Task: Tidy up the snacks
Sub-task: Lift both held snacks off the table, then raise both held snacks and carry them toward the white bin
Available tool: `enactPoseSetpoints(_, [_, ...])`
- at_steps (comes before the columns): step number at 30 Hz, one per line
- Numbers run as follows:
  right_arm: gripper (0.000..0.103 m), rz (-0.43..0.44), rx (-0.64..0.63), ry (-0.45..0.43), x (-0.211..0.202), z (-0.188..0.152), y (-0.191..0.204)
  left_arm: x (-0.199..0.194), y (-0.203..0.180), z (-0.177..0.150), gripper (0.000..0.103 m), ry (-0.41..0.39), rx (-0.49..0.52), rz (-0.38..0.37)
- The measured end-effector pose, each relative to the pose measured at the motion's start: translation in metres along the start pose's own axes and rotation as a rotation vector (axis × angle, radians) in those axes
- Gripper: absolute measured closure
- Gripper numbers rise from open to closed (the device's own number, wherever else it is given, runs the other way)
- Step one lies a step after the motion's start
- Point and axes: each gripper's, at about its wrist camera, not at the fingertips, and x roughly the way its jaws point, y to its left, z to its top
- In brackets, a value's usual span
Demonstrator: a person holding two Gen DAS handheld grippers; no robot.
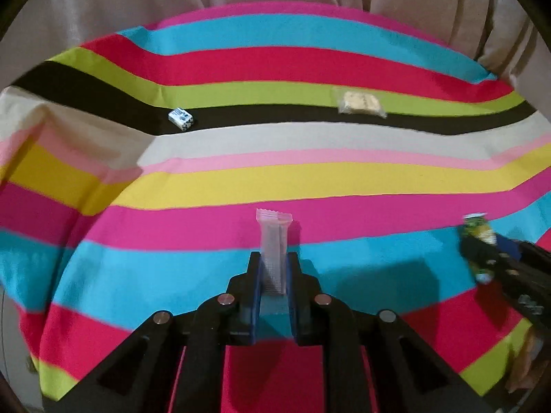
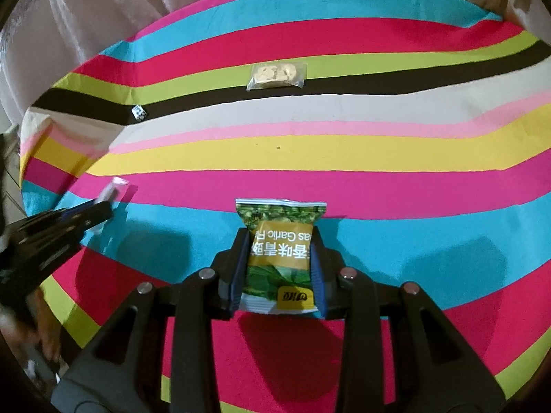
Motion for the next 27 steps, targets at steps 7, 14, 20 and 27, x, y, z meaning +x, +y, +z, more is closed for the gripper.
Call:
enactPoseSetpoints(7, [0.067,-0.003,0.048,-0.049,-0.039,-0.017,0.012,-0.063,-0.012,-0.006,0.089,-0.105,-0.024,0.023])
enactPoseSetpoints(14, [0.067,-0.02,0.041,-0.086,-0.084,-0.029,0.017,-0.093,-0.016,-0.002,0.089,-0.155,-0.033,-0.01])
enactPoseSetpoints(20, [0.067,-0.044,0.028,-0.125,-0.12,-0.035,0.018,-0.113,-0.027,-0.008,0.089,-0.186,-0.008,-0.033])
enactPoseSetpoints(27, [0.067,-0.043,0.008,-0.21,-0.172,-0.041,0.029,-0.149,-0.038,-0.012,0.089,-0.242,0.028,-0.046])
